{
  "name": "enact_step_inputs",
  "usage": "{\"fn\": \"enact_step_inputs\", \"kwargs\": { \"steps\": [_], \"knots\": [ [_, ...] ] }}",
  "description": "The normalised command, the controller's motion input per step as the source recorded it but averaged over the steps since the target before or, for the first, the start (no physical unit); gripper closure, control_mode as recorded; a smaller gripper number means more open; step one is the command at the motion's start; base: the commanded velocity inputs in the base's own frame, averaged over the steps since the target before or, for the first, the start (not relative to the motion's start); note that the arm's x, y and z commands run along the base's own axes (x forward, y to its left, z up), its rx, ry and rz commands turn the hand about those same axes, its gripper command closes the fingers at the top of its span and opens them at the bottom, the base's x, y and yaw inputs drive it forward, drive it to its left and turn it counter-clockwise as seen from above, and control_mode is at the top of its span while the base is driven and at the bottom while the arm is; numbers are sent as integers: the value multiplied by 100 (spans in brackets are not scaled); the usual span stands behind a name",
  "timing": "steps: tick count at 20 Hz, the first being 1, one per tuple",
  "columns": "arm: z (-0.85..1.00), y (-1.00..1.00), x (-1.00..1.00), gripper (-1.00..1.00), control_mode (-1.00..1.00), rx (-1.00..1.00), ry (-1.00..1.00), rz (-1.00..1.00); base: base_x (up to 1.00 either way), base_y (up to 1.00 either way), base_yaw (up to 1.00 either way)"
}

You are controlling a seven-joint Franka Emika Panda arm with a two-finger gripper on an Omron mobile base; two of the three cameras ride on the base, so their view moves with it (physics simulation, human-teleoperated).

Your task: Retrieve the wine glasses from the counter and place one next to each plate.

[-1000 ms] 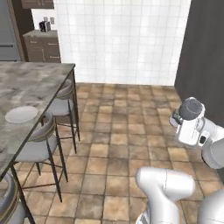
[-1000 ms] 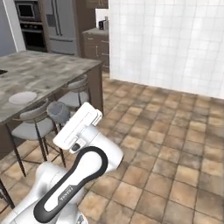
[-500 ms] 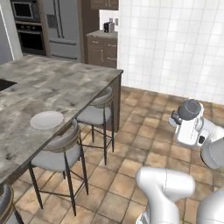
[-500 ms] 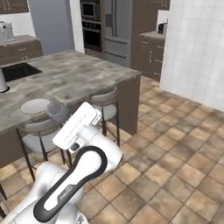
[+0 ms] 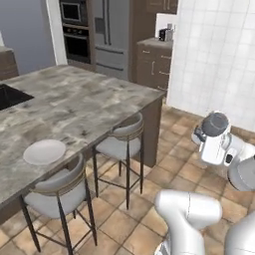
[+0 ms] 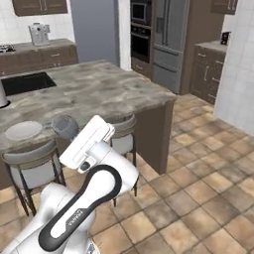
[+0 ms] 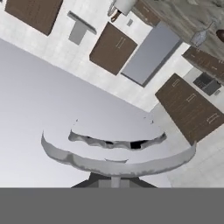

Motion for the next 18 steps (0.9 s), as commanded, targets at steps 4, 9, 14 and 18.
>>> {"fn": "enact_step_inputs", "kwargs": {
  "steps": [4,9,14,18],
  "knots": [
    [0,0,0,100,100,0,0,0,100,0,59],
    [0,0,0,100,100,0,0,0,100,12,61],
    [0,0,0,100,100,0,0,0,100,-15,66],
    [0,0,0,100,100,0,0,0,100,-13,65]
  ]
}}
